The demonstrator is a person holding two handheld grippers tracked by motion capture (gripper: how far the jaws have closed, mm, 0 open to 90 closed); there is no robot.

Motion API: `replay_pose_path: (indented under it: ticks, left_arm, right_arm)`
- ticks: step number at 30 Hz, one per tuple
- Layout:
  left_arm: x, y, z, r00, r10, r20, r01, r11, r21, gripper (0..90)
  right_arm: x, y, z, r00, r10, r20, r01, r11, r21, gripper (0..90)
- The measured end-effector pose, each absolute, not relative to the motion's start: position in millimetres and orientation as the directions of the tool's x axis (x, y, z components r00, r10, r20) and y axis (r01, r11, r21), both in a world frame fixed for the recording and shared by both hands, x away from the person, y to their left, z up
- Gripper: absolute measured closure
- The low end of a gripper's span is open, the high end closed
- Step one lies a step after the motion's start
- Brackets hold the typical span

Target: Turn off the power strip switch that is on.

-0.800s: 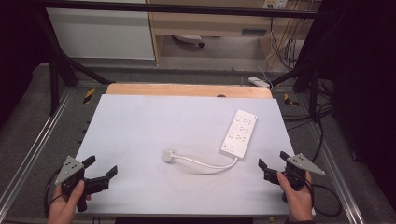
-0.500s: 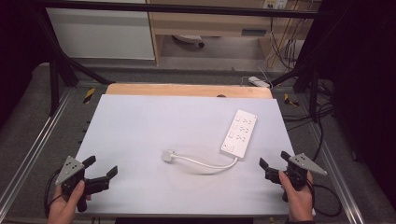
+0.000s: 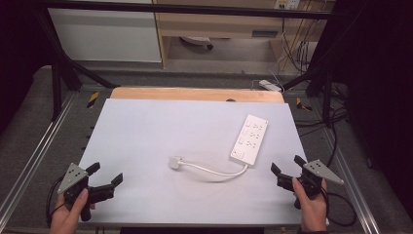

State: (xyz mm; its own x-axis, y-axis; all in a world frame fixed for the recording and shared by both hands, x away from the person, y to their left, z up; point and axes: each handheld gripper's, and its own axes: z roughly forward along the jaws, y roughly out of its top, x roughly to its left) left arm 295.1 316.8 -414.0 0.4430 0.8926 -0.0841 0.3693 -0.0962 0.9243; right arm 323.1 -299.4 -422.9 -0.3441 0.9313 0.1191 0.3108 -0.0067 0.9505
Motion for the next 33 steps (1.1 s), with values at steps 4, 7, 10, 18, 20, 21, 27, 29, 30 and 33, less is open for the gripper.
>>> replay_pose_path:
  ticks: [4,7,10,18,20,21,27,29,30,33]
  left_arm:
    - [295,317,-414,0.443,0.892,-0.085,0.369,-0.095,0.925,5.6]
    - [295,316,-414,0.444,0.892,-0.083,0.366,-0.096,0.926,5.6]
    - [295,316,-414,0.444,0.892,-0.083,0.365,-0.096,0.926,5.6]
    - [295,316,-413,0.445,0.892,-0.079,0.362,-0.099,0.927,5.6]
    - [295,316,-414,0.448,0.891,-0.075,0.359,-0.102,0.928,5.6]
    - [295,316,-413,0.448,0.891,-0.072,0.358,-0.105,0.928,5.6]
    - [295,316,-413,0.449,0.891,-0.071,0.357,-0.106,0.928,5.6]
    - [294,316,-413,0.449,0.891,-0.073,0.357,-0.104,0.928,5.6]
    - [294,316,-413,0.449,0.89,-0.073,0.357,-0.104,0.928,5.6]
    - [294,316,-413,0.45,0.89,-0.072,0.356,-0.105,0.929,5.6]
  right_arm:
    - [323,-300,-422,-0.344,0.931,0.121,0.308,-0.01,0.951,4.2]
    - [323,-299,-420,-0.347,0.929,0.128,0.299,-0.02,0.954,4.1]
    - [324,-298,-420,-0.352,0.928,0.126,0.292,-0.019,0.956,4.0]
    - [327,-295,-416,-0.364,0.923,0.124,0.279,-0.018,0.96,3.8]
    - [328,-293,-415,-0.365,0.923,0.124,0.283,-0.017,0.959,3.7]
    - [328,-293,-415,-0.368,0.922,0.122,0.283,-0.014,0.959,3.8]
    - [331,-290,-413,-0.372,0.921,0.117,0.291,-0.005,0.957,3.7]
    - [332,-290,-412,-0.371,0.921,0.118,0.293,-0.005,0.956,3.6]
    - [332,-290,-412,-0.373,0.921,0.116,0.293,-0.002,0.956,3.5]
    - [334,-289,-411,-0.373,0.921,0.112,0.293,0.002,0.956,3.2]
